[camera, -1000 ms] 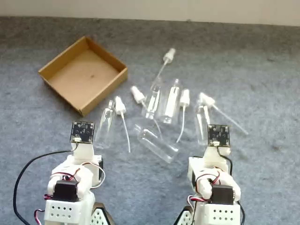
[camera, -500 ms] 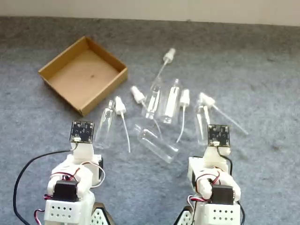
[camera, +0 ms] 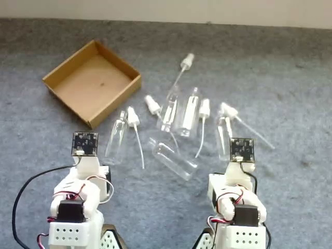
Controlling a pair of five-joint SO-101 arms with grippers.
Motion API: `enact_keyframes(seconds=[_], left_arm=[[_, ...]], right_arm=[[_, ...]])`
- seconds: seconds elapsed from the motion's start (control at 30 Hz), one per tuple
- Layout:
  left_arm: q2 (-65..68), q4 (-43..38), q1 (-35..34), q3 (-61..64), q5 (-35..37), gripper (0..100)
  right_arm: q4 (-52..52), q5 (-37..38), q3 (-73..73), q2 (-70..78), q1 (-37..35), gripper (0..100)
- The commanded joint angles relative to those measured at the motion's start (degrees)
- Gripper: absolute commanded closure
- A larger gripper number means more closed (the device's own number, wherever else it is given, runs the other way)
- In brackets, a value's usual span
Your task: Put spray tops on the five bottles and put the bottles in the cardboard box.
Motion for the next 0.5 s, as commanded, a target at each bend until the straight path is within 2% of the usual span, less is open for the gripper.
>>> enact_keyframes(seconds=[0.0,0.1,0.27,0.4,0.47], left_arm=[[-0.66,1.14,-1.10,1.19,0.62,99],[-0.75,4.48,1.54,1.19,0.62,99],[-0.84,4.22,2.33,1.01,0.35,99],[-0.84,-0.62,1.19,0.48,0.09,99],[-0.84,-3.60,-0.48,-1.45,-3.52,99]], right_arm=[[0.40,0.62,7.43,-0.57,0.13,99.3],[0.40,0.62,7.43,-0.57,0.13,99.3],[0.40,0.62,7.43,-0.57,0.13,99.3],[0.40,0.62,7.43,-0.57,0.13,99.3],[0.40,0.62,7.43,-0.57,0.13,99.3]])
